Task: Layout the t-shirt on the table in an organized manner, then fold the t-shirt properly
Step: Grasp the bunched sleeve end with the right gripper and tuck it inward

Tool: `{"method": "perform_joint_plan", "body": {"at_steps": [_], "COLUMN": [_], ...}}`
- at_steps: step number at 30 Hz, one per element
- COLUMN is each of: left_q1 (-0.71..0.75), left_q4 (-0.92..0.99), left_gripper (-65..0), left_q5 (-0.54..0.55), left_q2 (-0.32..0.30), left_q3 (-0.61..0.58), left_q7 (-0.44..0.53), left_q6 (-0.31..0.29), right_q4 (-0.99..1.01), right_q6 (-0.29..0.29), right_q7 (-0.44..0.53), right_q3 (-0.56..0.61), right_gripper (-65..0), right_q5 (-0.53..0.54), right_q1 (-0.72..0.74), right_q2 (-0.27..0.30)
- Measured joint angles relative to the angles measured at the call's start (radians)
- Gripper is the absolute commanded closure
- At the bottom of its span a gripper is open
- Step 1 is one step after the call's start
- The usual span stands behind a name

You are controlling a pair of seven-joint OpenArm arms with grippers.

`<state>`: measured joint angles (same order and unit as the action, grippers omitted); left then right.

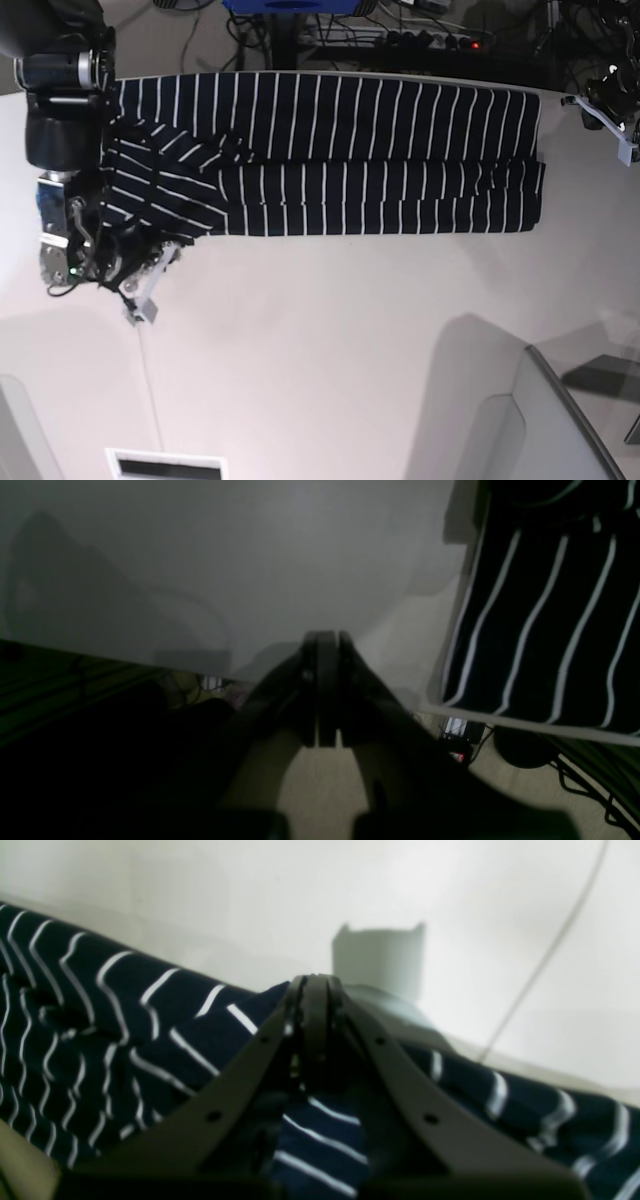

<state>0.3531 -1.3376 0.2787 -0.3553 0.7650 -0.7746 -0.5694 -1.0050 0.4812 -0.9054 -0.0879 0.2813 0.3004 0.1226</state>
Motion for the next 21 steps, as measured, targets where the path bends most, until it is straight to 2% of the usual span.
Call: {"method": "perform_joint_plan", "body": {"at_steps": [8,13,19,21], "left_q1": [-0.002,-0.004,-0.035,-0.03], "left_q4": [0.061,0.055,0.057,0.058], "left_gripper": [0.0,0.0,0.0,0.0], "left_q5": [-0.008,-0.001,0.0,-0.008], "left_q2": [-0.006,-0.007,-0.005,-0.012], "left_q3": [0.0,0.0,-0.004,-0.037], "left_q7": [-0.001,0.0,0.003,-0.002], "left_q6": [0.001,0.0,0.0,0.009], "right_q4": [-0.259,-0.414,-0.603,-0.649], "right_q6": [-0.003,-0.003,-0.003,-0.002], "right_q7": [-0.128,-0.209,-0.271,-0.273], "right_q3": [-0.004,-0.076,-0.101,-0.1], "right_gripper": [-0.8,-0.8,-0.8,-0.8], "right_q5": [0.005,0.006,0.0,0.004], "right_q1": [-0.1,-0.199,-0.322,-0.357], "right_q2": [-0.006,-0.064,-0.069,-0.071]}}
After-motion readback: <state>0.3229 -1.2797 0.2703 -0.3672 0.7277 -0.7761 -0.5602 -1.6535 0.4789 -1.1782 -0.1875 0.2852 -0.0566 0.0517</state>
